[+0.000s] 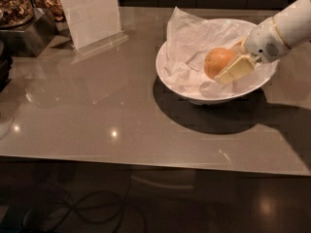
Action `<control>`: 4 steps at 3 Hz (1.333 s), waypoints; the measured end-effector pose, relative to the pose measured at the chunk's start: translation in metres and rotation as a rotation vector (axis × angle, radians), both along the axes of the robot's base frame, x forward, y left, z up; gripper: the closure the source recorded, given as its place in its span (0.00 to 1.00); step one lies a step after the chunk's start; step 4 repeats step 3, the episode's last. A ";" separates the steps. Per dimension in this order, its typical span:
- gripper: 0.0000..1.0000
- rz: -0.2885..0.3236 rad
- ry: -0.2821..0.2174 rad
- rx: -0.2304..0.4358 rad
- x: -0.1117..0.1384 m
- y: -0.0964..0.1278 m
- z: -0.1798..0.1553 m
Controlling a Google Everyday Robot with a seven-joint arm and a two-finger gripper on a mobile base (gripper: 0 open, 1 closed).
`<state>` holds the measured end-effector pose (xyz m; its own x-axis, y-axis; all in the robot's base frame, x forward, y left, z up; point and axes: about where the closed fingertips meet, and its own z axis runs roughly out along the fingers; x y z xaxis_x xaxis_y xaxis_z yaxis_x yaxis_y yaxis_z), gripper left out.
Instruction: Pick orange from white bowl
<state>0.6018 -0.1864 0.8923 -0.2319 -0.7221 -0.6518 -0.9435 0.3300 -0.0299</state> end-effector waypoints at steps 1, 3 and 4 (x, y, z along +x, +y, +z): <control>1.00 0.024 -0.095 0.066 -0.029 -0.002 0.033; 1.00 0.076 -0.221 0.093 -0.083 0.000 0.079; 1.00 0.076 -0.221 0.093 -0.083 0.000 0.079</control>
Offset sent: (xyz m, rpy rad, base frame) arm -0.1039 -0.0089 0.0968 0.1290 -0.2734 0.0606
